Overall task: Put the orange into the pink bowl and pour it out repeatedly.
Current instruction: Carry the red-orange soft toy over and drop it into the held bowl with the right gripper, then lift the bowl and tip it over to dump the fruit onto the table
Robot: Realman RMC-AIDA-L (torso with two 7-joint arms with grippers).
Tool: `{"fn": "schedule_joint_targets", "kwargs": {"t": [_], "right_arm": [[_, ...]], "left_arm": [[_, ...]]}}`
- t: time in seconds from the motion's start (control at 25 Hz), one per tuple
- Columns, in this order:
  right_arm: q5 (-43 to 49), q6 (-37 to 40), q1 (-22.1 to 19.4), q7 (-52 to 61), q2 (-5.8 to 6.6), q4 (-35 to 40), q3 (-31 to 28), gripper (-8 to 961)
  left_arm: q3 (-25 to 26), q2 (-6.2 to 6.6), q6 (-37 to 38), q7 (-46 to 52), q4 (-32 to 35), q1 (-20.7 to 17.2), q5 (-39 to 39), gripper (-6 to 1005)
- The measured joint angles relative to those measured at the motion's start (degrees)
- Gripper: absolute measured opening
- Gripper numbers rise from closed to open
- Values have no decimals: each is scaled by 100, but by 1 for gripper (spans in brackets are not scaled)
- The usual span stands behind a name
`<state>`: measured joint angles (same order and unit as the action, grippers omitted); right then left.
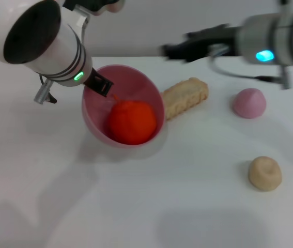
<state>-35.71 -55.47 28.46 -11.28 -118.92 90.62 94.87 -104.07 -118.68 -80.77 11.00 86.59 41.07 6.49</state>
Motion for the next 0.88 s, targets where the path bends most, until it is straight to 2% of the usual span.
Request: {"fn": "schedule_joint_targets", "kwargs": {"t": [0.04, 0.12, 0.16, 0.2, 0.24, 0.4, 0.52, 0.72, 0.88], "right_arm": [[95, -1, -113, 120, 0, -38, -273, 515], [192, -13, -349, 267, 9, -136, -871, 566], [195, -40, -608, 267, 11, -202, -1410, 592], [195, -40, -608, 267, 11, -202, -1410, 617], [196, -62, -760, 242, 11, -199, -1655, 643], [210, -155, -1257, 107, 0, -52, -2319, 643], [176, -252, -1484, -7, -13, -17, -2503, 643], [170, -312, -1479, -59, -18, -115, -2404, 644], [168, -347, -1421, -61, -10, -162, -2321, 644]], "left_arm": [[-32, -3, 1, -2, 34, -2, 6, 42], [-102, -6, 5, -2, 106, -17, 36, 42], [-133, -6, 9, -2, 130, -23, 47, 42], [-133, -6, 9, -2, 130, -23, 47, 42], [-214, -9, 18, -2, 162, -15, 57, 42], [-364, -17, 94, 20, 228, 15, 107, 42], [-493, -27, 233, 13, 302, 24, 240, 42], [-683, -33, 450, -3, 315, 84, 292, 42], [-946, -33, 924, -98, 317, 86, 191, 42]]}}
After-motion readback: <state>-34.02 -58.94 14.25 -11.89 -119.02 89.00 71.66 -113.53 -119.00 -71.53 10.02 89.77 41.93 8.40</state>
